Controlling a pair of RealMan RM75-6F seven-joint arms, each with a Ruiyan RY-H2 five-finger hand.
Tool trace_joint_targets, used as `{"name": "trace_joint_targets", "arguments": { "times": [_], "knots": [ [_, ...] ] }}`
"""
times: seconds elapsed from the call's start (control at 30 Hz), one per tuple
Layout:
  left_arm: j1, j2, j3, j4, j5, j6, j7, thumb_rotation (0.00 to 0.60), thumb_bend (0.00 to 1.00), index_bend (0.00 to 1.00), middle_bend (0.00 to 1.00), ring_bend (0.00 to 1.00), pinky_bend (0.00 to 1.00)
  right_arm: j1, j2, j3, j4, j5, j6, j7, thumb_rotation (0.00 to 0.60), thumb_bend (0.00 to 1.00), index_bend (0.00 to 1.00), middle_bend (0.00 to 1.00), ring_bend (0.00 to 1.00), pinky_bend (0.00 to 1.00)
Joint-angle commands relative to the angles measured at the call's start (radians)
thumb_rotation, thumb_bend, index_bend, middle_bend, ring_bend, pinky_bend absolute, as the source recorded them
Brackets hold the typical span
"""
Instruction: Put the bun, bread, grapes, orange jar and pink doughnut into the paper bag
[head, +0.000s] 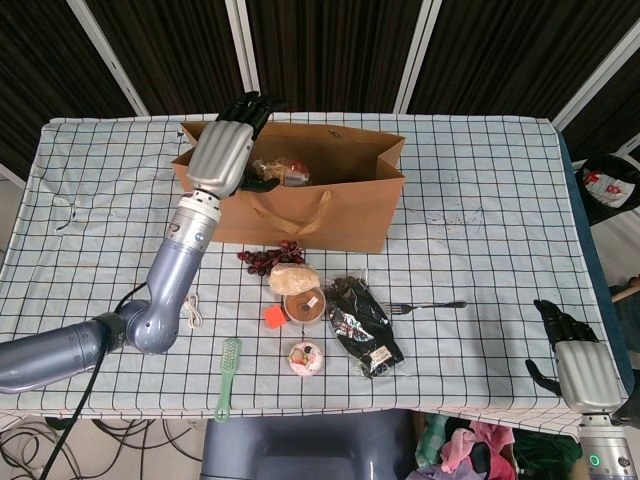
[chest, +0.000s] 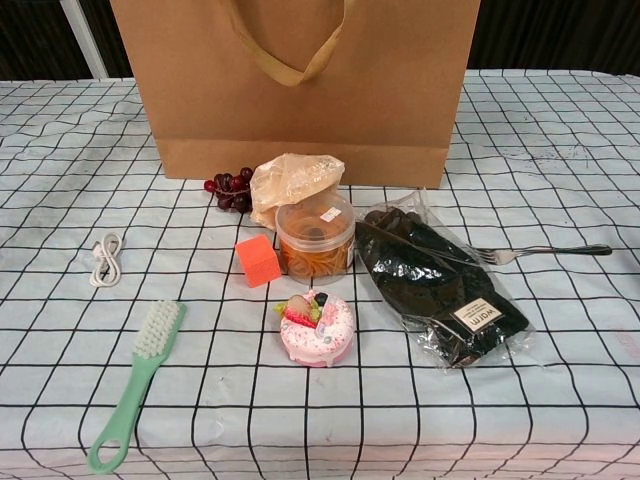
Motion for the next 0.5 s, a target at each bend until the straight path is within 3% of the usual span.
{"name": "trace_joint_targets", "arguments": {
  "times": [0.03,0.17,0.3,0.37,0.5],
  "knots": [
    [-0.005,0.017,0.012,-0.025,-0.034,0.019,0.041,0.6,0.0,0.06,0.01,0.0,0.0,-0.002,0.001,0.001,-0.001,-0.001,0.004,0.002,0.6,0.21,0.08,0.11,0.19,0.25],
    [0.011,0.043,0.007,-0.073,-0.015,0.059,0.036,0.6,0.0,0.06,0.02,0.0,0.0,-0.004,0.002,0.001,-0.004,-0.009,0.014,0.005,0.6,0.21,0.08,0.11,0.19,0.25],
    [0.106,0.151,-0.016,-0.253,0.066,0.154,-0.03,0.6,0.0,0.07,0.07,0.0,0.03,-0.01,0.009,0.002,-0.005,-0.012,0.027,0.011,0.6,0.21,0.08,0.11,0.19,0.25],
    [0.178,0.222,0.007,-0.343,0.133,0.206,-0.038,0.6,0.0,0.07,0.09,0.0,0.06,-0.014,0.013,0.004,-0.006,-0.01,0.035,0.017,0.6,0.21,0.08,0.11,0.19,0.25],
    [0.366,0.342,0.111,-0.453,0.331,0.376,-0.044,0.6,0.0,0.08,0.1,0.02,0.09,-0.021,0.019,0.012,-0.008,-0.003,0.051,0.022,0.6,0.21,0.08,0.11,0.19,0.25]
  ]
}}
